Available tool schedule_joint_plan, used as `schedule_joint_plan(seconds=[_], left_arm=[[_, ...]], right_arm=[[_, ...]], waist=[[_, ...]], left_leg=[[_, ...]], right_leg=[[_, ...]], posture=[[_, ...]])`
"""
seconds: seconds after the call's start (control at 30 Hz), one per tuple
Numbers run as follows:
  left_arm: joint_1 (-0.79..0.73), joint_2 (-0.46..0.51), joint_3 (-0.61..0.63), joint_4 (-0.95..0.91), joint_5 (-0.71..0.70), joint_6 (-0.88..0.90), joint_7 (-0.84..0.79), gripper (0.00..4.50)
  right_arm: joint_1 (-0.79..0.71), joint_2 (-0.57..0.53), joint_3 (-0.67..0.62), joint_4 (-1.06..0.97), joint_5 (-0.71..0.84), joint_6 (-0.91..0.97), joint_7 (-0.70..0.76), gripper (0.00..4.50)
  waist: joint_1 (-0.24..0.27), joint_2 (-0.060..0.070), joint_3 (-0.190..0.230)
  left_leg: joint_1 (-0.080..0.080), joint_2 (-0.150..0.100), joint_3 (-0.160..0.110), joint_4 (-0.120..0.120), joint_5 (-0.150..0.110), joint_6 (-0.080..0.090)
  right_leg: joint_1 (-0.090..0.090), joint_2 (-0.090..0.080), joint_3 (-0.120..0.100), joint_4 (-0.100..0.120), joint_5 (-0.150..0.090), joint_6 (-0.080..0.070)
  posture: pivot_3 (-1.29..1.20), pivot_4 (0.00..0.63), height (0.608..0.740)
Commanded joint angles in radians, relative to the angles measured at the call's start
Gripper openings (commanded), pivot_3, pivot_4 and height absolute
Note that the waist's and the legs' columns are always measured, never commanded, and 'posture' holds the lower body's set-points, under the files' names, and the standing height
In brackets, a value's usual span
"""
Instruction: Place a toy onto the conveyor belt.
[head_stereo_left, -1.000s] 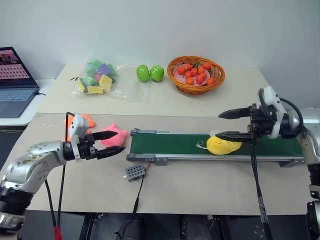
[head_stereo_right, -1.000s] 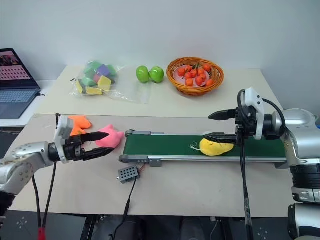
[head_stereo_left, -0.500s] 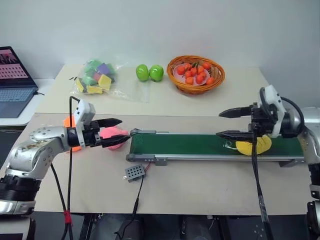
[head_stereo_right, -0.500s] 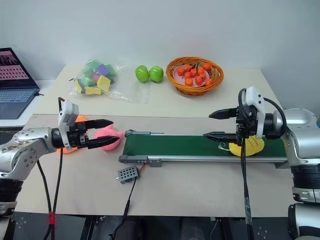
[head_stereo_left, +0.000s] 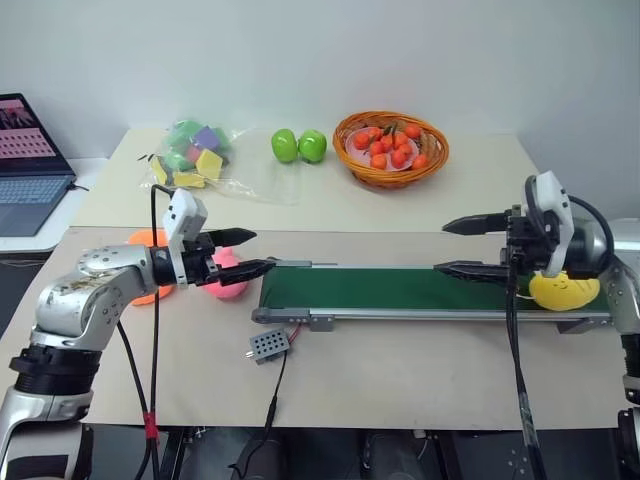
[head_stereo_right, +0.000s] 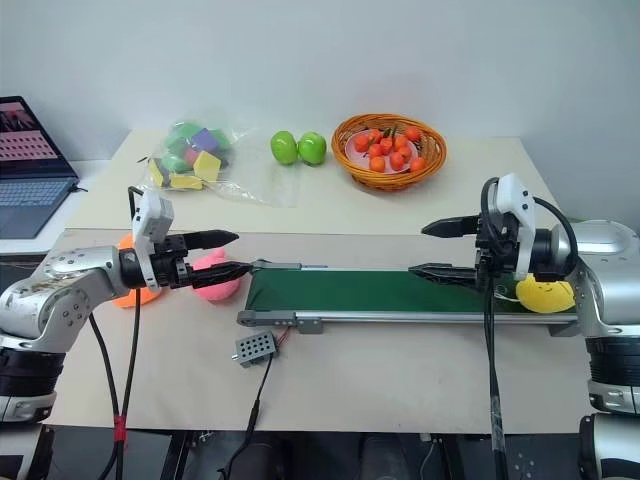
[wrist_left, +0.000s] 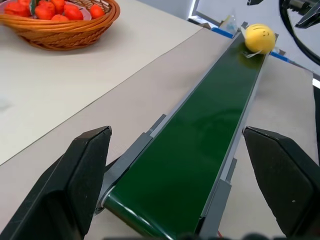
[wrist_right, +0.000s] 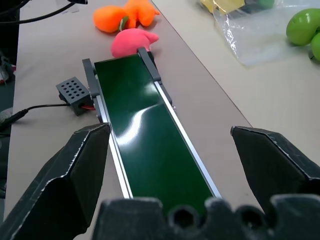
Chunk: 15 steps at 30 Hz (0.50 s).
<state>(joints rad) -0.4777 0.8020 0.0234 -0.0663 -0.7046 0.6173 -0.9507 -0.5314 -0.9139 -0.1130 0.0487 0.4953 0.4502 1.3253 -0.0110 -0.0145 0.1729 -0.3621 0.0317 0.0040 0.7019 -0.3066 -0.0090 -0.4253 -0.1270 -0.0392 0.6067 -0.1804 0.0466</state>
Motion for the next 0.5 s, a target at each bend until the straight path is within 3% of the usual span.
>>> schedule_joint_plan(seconds=[0.03,0.5], left_arm=[[-0.055,-0.016,0.041,-0.026,0.008,0.014,0.027,4.49],[-0.095,-0.053,0.027,-0.038,0.013,0.077,0.048,4.49]], right_arm=[[0.003,-0.015,-0.044,-0.033,0.027,0.005,-0.007,4.50],[0.032,-0.017,-0.064,-0.057,0.032,0.013,-0.026,4.50]], waist=[[0.002,0.000,0.000],[0.000,0.000,0.000]], left_leg=[[0.000,0.000,0.000,0.000,0.000,0.000],[0.000,0.000,0.000,0.000,0.000,0.000]], right_leg=[[0.000,0.000,0.000,0.000,0.000,0.000],[0.000,0.000,0.000,0.000,0.000,0.000]], posture=[[0.00,0.150,0.738],[0.00,0.150,0.738]])
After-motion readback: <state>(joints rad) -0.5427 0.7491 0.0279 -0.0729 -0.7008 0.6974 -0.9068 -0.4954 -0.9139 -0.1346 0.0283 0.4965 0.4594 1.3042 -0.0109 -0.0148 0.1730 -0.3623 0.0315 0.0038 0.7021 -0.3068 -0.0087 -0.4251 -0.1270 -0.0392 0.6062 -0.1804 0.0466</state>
